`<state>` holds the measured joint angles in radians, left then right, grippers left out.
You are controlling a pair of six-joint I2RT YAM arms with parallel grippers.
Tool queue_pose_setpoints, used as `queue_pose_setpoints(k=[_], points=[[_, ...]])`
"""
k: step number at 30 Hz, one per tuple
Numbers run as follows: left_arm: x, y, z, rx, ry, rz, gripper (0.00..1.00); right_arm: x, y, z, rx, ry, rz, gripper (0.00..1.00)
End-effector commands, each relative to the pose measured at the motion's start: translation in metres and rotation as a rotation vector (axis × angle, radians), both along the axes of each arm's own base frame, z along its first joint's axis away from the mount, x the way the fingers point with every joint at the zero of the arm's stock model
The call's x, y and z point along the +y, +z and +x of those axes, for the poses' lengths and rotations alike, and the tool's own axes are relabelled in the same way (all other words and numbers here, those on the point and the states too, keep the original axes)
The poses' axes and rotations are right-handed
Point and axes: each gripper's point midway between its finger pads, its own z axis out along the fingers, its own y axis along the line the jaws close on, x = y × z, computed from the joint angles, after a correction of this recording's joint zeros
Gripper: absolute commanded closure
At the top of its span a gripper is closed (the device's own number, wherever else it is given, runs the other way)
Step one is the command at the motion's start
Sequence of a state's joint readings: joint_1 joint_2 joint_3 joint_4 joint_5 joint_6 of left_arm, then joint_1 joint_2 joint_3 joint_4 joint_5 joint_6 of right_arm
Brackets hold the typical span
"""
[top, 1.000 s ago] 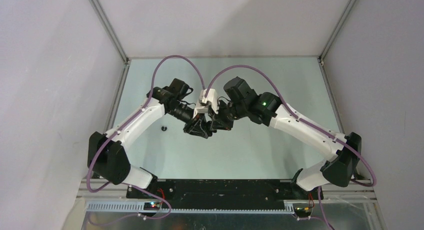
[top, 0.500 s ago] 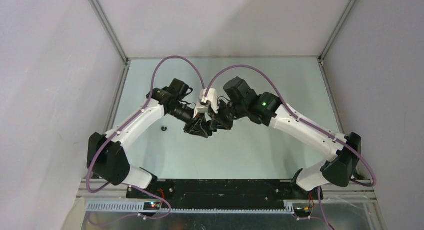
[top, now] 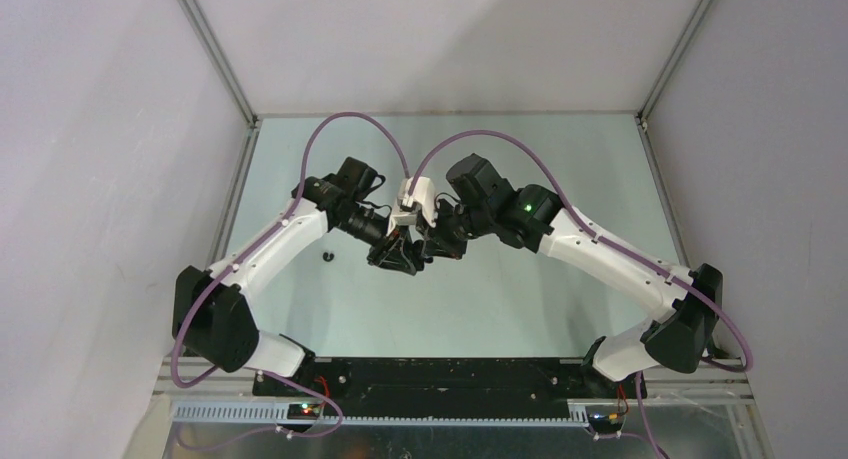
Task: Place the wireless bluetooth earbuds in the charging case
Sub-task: Place the earbud in the charging case.
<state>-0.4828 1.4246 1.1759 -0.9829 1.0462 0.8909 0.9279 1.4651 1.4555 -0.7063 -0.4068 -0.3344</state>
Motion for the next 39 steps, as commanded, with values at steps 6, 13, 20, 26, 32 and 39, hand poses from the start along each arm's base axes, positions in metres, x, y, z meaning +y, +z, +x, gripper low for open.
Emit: queue_pose_setpoints(k=[6, 13, 20, 26, 32, 39], points=[[-0.008, 0.012, -0.002, -0.048, -0.007, -0.025, 0.88, 0.027, -0.003, -0.007, -0.023, 0.074, 0.02, 0.94], [-0.01, 0.014, -0.002, -0.044, -0.003, -0.032, 0.88, 0.031, -0.004, -0.01, -0.007, 0.081, 0.025, 0.94], [-0.012, 0.013, 0.003, -0.032, 0.024, -0.03, 0.88, 0.035, -0.007, -0.015, 0.024, 0.093, 0.032, 0.94], [-0.017, 0.017, 0.008, -0.017, 0.052, -0.053, 0.88, 0.037, -0.006, -0.016, 0.037, 0.084, 0.042, 0.94], [-0.019, 0.02, 0.012, -0.005, 0.084, -0.075, 0.89, 0.036, 0.0, -0.02, 0.06, 0.094, 0.067, 0.94], [-0.017, 0.025, 0.014, 0.0, 0.098, -0.103, 0.89, 0.032, 0.007, -0.014, 0.041, 0.075, 0.09, 0.95]])
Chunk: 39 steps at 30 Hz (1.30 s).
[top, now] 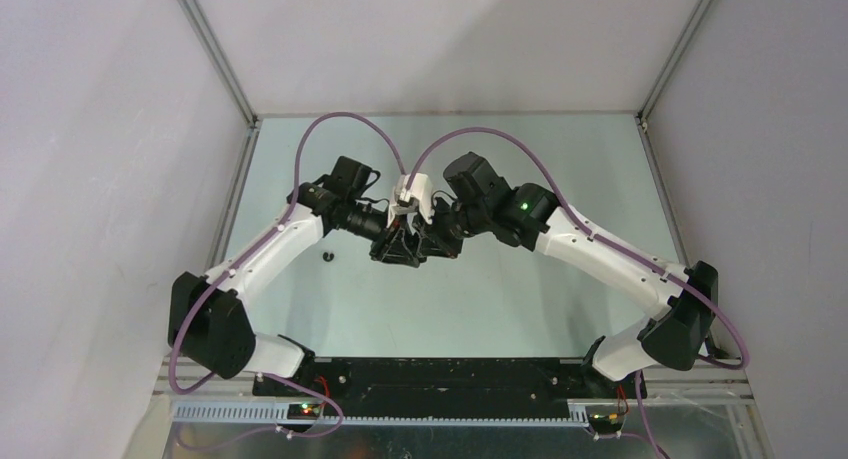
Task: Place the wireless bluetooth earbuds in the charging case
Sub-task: Place the earbud in the charging case.
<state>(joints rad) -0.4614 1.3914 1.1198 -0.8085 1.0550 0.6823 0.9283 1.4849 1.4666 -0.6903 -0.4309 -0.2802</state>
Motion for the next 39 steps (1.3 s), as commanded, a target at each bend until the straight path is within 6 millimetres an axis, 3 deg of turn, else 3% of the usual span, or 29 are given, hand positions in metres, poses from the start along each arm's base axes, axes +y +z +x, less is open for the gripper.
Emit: queue_pose_setpoints(k=[1, 7, 14, 22, 32, 39], points=[[-0.012, 0.021, 0.0, -0.055, -0.015, -0.071, 0.88, 0.024, 0.005, -0.01, -0.014, 0.08, 0.068, 0.95], [-0.01, 0.022, -0.005, -0.056, -0.039, -0.073, 0.88, 0.025, 0.004, -0.006, -0.029, 0.066, 0.063, 0.95], [-0.009, 0.023, -0.002, -0.048, -0.029, -0.078, 0.88, 0.014, 0.018, 0.003, -0.102, 0.022, 0.061, 0.95], [-0.005, 0.026, 0.003, -0.023, -0.008, -0.099, 0.88, 0.01, 0.017, 0.006, -0.136, 0.009, 0.039, 0.95], [-0.001, 0.026, 0.006, -0.013, 0.002, -0.117, 0.88, -0.002, 0.036, 0.015, -0.145, -0.032, 0.096, 0.95], [0.0, 0.023, 0.005, -0.041, 0.001, -0.099, 0.88, -0.003, 0.038, 0.017, -0.157, -0.04, 0.098, 0.95]])
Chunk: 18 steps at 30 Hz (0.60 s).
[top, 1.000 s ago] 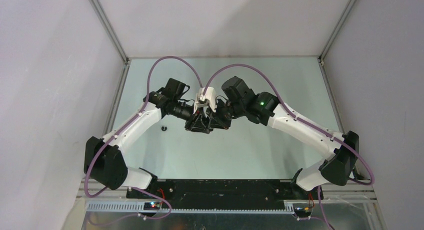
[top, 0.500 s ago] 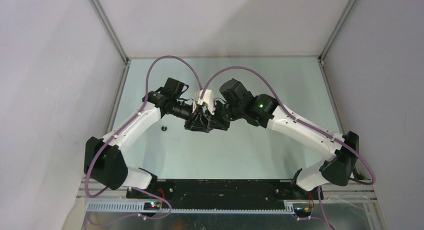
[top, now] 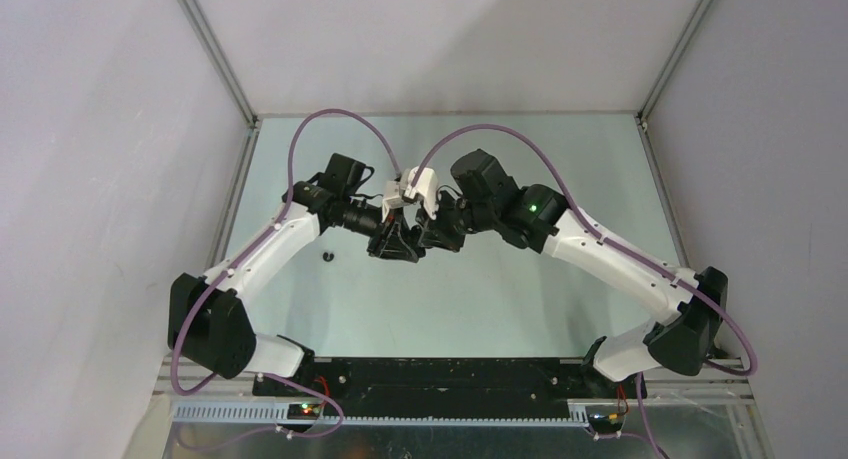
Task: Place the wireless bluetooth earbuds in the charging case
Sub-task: Place the earbud in the charging case.
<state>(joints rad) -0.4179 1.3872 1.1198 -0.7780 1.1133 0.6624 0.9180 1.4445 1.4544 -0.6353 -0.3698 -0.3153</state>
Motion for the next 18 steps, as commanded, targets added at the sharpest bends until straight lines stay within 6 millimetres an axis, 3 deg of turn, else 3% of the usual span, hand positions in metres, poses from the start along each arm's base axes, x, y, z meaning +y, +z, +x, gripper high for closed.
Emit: queue_pose_setpoints(k=[1, 10, 18], points=[[-0.003, 0.012, -0.003, -0.05, -0.021, -0.041, 0.88, 0.0, 0.02, 0.001, -0.05, -0.002, 0.055, 0.95], [-0.003, 0.014, -0.005, -0.051, -0.029, -0.049, 0.88, 0.003, 0.007, 0.008, -0.078, -0.029, 0.008, 0.95], [-0.002, 0.013, -0.004, -0.055, -0.023, -0.043, 0.88, 0.001, 0.008, 0.011, -0.098, -0.046, -0.002, 0.95]])
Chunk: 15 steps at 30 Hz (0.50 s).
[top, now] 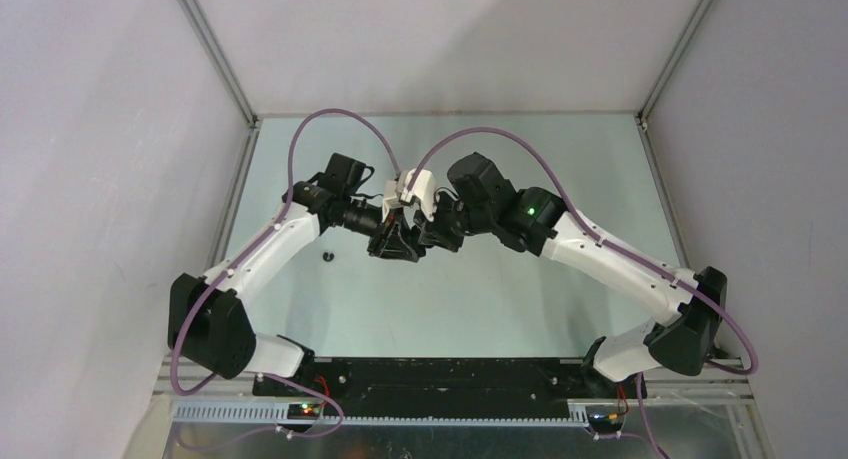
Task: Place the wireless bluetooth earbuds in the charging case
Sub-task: Place the earbud in the charging case.
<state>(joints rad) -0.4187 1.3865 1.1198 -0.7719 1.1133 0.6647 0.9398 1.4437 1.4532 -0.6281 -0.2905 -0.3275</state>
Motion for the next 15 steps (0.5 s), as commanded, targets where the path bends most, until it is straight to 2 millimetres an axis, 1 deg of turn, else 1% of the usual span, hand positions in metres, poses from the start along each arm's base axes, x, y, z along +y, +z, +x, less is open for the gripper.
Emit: queue_pose_setpoints(k=[1, 9, 15], points=[[-0.002, 0.012, -0.004, -0.048, -0.019, -0.039, 0.88, 0.003, 0.008, 0.004, -0.044, -0.003, 0.022, 0.95], [-0.002, 0.014, -0.005, -0.053, -0.019, -0.043, 0.88, 0.012, -0.01, -0.003, -0.023, 0.035, -0.023, 0.95], [-0.002, 0.012, -0.007, -0.065, -0.026, -0.04, 0.88, 0.015, -0.013, -0.006, -0.009, 0.044, -0.025, 0.95]])
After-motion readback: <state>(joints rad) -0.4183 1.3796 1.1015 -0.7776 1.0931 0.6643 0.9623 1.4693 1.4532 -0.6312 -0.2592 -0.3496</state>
